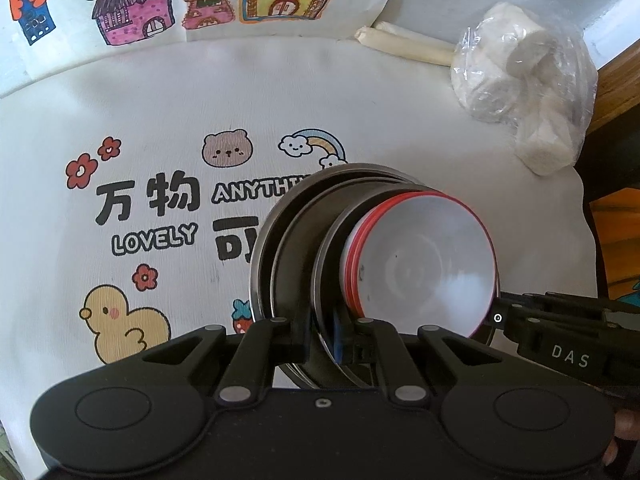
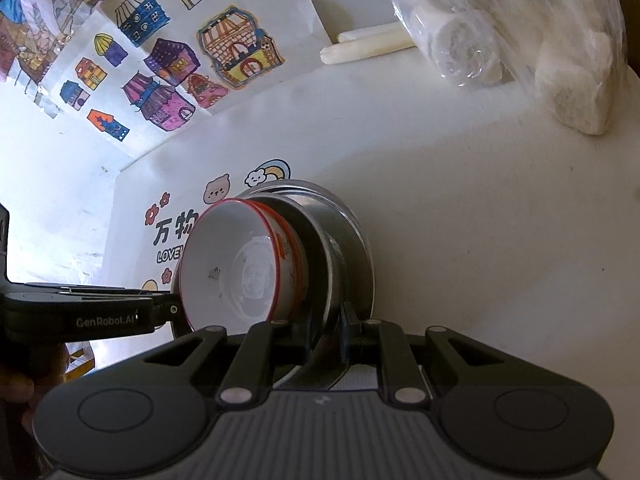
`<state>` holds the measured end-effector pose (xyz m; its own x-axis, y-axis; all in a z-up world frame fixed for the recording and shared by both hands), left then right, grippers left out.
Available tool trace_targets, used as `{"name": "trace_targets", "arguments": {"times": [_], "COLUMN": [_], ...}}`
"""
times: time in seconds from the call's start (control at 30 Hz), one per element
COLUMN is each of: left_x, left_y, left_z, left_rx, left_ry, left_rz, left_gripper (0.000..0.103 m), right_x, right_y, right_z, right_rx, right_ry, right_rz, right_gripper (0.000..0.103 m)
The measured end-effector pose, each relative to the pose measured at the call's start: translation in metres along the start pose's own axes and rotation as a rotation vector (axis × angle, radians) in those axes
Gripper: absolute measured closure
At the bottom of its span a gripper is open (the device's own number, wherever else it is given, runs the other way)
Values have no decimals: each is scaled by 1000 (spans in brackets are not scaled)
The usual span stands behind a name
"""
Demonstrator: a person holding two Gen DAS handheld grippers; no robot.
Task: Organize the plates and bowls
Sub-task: 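Carry the bowl stack with both tools over the large steel dish, then lower the bowl stack into the large steel dish with both tools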
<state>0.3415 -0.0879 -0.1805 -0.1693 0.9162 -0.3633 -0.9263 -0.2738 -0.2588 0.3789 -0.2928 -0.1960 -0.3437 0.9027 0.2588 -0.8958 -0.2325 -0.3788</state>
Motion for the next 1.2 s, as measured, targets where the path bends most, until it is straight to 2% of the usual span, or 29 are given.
{"name": "trace_targets", "arguments": {"times": [1.2], "left_x": [10], "left_y": [-13], "left_z": [4], "left_rx": [-11], "left_ry": [-31], "left_rz": [38], "left_gripper": [95], "right_x": [9], "right_y": [-7], "right_z": [-13], "right_rx": [24], "right_ry": [-24], "right_rz": [13], "right_gripper": [87]}}
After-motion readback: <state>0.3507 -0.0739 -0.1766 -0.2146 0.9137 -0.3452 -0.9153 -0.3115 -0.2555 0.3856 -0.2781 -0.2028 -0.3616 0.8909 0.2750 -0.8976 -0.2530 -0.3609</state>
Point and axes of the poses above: each gripper's, at about its wrist camera, not at the fingertips, and z roughly against the way its jaws point, x to its left, y to its underside, the point moved 3 cm from there along -z, roughly the way its jaws point, and after that the axes turned 5 degrees about y, right-handed, at the moved point
